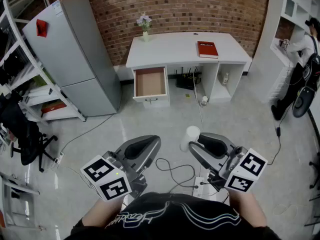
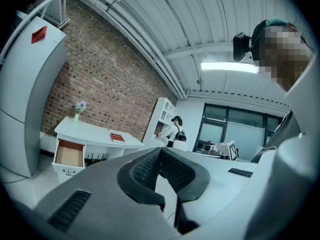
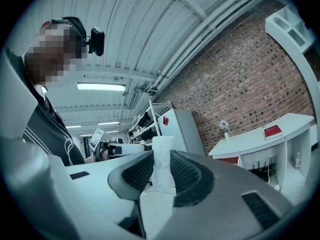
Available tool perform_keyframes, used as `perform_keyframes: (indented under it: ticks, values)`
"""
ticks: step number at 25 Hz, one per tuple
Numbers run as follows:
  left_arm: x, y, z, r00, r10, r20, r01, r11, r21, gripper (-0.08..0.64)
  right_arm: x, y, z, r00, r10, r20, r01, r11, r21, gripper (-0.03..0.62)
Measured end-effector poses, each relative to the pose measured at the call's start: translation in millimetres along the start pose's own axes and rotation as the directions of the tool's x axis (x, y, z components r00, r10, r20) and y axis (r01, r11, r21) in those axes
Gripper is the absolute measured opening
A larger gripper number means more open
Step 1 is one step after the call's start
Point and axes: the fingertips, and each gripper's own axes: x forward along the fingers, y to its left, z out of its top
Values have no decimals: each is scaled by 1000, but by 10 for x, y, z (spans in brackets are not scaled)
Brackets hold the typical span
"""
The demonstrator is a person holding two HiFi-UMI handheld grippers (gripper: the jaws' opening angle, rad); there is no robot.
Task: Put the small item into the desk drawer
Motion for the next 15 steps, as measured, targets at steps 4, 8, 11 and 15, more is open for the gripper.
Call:
perform_keyframes:
  ticks: [4, 8, 11, 15]
  values:
    - [53, 13, -11, 1000, 1, -1, -1, 1000, 7, 21, -22, -48, -11, 1000, -5, 5, 5, 1000, 1, 114]
    - [87, 14, 9, 1000, 6, -3, -6, 1000, 9, 21, -54, -58, 11, 1000, -8, 10, 8, 1000, 2, 114]
    - [88, 18, 9, 1000, 11, 2, -11, 1000, 19, 21, -50, -45, -12, 1000, 10, 6, -10, 1000, 2, 114]
    - [102, 119, -2, 1000, 29, 0, -29, 1000, 4, 21, -14, -142, -53, 1000, -4, -1, 4, 1000, 22, 115]
